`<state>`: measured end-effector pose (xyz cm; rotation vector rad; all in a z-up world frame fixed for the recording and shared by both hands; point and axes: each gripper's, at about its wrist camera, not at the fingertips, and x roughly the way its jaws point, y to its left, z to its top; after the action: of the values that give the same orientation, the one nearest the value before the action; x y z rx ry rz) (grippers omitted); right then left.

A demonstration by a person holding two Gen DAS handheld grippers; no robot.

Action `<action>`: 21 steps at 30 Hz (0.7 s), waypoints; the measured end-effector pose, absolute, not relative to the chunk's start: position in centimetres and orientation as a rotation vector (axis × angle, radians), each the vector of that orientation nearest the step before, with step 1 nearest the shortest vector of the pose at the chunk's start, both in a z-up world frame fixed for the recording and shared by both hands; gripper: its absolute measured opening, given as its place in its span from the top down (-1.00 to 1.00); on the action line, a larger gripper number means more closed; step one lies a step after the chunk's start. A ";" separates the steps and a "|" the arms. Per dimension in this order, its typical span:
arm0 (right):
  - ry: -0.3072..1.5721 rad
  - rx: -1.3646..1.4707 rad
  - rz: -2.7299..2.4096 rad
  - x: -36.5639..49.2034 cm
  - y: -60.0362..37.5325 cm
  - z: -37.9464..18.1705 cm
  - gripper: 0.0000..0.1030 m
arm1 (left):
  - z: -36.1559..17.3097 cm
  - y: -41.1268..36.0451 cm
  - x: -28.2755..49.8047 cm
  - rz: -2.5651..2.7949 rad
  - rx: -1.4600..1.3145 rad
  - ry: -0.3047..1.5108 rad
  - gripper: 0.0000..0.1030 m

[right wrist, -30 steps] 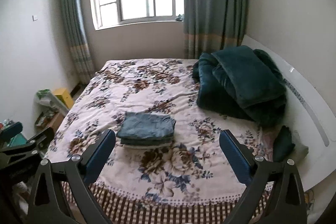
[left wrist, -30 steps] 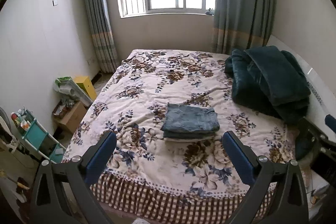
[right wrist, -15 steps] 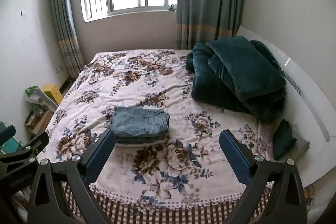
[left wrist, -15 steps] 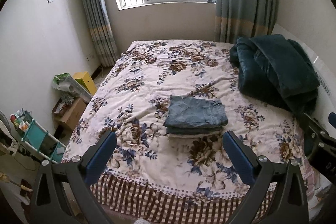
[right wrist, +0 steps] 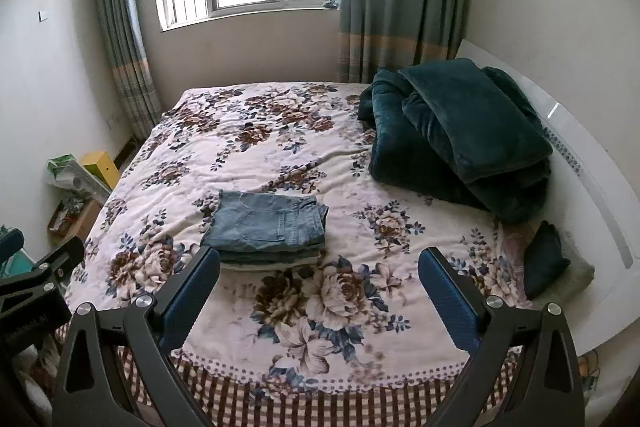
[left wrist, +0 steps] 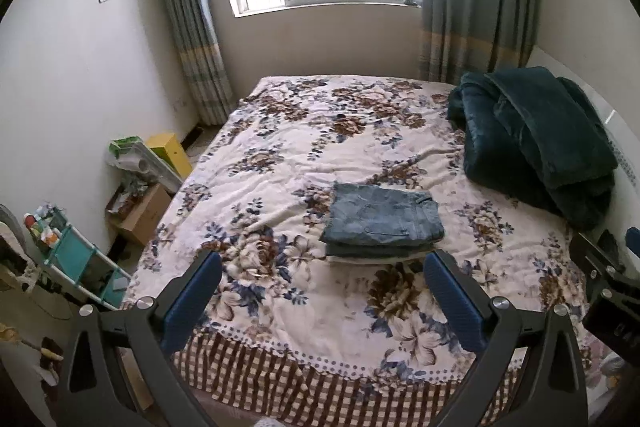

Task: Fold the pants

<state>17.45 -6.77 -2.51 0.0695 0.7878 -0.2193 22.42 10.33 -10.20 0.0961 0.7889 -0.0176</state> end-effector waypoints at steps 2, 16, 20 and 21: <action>0.791 0.071 -0.210 17.3 -6.6 -2.7 -0.98 | -10.3 10.3 22.5 -0.021 0.094 0.794 -1.00; 0.793 0.073 -0.207 17.1 -6.6 -2.8 -0.98 | -10.0 10.0 22.1 -0.024 0.102 0.789 -1.00; 0.795 0.077 -0.205 16.7 -6.5 -3.0 -0.98 | -10.0 9.8 22.0 -0.024 0.109 0.789 -1.00; 0.795 0.075 -0.207 16.7 -6.5 -3.0 -0.98 | -9.9 9.8 22.0 -0.025 0.108 0.789 -1.00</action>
<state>16.68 -6.53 -2.99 0.0751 0.7945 -0.2067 21.96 9.81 -9.94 0.1075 0.7892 -0.0247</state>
